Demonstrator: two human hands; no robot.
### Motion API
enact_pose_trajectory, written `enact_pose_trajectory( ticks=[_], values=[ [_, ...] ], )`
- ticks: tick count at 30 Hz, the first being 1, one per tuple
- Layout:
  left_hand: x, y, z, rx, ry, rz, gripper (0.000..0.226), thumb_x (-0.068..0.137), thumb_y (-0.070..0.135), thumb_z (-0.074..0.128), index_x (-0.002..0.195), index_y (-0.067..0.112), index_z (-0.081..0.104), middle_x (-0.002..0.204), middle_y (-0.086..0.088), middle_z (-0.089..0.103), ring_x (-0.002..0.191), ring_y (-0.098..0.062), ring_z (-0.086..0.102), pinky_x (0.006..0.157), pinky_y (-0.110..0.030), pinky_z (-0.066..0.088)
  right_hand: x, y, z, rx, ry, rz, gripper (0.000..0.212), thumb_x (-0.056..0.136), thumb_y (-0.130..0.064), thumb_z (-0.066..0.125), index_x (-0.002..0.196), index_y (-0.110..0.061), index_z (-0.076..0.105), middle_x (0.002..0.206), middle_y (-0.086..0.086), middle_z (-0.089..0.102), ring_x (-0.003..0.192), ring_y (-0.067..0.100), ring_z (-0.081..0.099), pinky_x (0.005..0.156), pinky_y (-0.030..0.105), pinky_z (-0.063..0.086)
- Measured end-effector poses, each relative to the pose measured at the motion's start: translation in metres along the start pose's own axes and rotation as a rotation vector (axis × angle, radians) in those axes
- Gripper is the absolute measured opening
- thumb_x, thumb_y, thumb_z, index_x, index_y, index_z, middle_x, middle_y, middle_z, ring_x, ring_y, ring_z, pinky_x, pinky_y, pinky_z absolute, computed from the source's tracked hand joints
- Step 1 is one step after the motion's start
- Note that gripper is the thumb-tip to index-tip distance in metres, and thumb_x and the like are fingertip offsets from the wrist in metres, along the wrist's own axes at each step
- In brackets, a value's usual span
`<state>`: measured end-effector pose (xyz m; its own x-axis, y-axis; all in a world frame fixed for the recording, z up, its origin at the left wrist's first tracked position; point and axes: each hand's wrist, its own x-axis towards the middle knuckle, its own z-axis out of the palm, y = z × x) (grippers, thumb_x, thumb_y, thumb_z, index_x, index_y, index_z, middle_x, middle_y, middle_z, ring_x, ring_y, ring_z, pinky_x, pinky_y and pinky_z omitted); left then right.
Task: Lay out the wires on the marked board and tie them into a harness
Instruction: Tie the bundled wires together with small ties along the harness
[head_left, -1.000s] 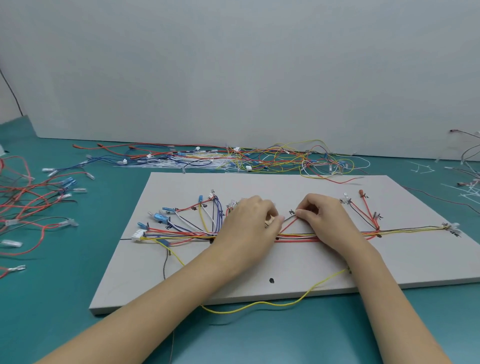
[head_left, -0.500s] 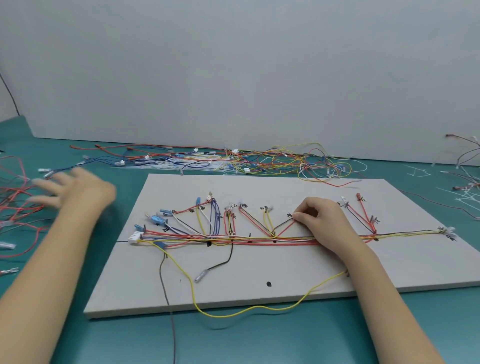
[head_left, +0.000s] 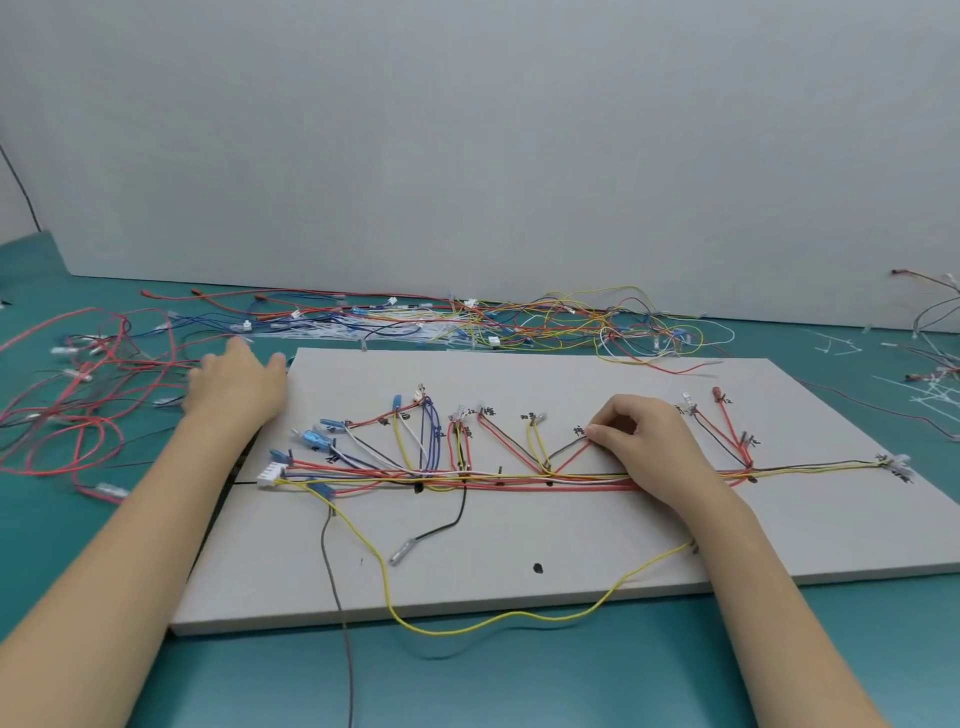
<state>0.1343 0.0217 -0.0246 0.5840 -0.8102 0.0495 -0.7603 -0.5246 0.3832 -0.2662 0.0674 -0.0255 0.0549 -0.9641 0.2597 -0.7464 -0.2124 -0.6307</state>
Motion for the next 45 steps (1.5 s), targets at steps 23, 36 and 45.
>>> enact_pose_trajectory(
  ticks=[23, 36, 45],
  values=[
    [0.053, 0.039, 0.034, 0.085, -0.171, 0.342, 0.067, 0.097, 0.057, 0.029, 0.149, 0.015, 0.031, 0.159, -0.007, 0.026, 0.144, -0.034, 0.025, 0.111, -0.058, 0.022, -0.001, -0.002, 0.001, 0.043, 0.003, 0.039, 0.012, 0.085, -0.02, 0.072, 0.073, -0.021, 0.069, 0.075, -0.005, 0.068, 0.074, 0.014, 0.06, 0.07, 0.032, 0.048],
    [0.075, 0.04, 0.034, -0.051, -0.061, 0.417, 0.033, 0.098, 0.009, 0.04, 0.117, 0.003, 0.067, 0.131, -0.023, 0.057, 0.12, -0.042, 0.05, 0.101, -0.044, 0.043, -0.001, -0.003, 0.001, 0.062, 0.005, 0.041, 0.013, 0.085, -0.018, 0.072, 0.072, -0.02, 0.069, 0.073, -0.004, 0.068, 0.07, 0.012, 0.058, 0.063, 0.025, 0.042],
    [0.097, 0.035, 0.021, -0.335, -0.103, 0.257, 0.018, 0.088, 0.003, 0.067, 0.103, 0.008, 0.075, 0.13, -0.014, 0.061, 0.126, -0.028, 0.05, 0.105, -0.033, 0.04, -0.001, -0.003, 0.0, 0.086, -0.009, 0.053, 0.011, 0.085, -0.018, 0.072, 0.074, -0.019, 0.07, 0.075, -0.002, 0.068, 0.07, 0.013, 0.058, 0.064, 0.025, 0.042]
  ],
)
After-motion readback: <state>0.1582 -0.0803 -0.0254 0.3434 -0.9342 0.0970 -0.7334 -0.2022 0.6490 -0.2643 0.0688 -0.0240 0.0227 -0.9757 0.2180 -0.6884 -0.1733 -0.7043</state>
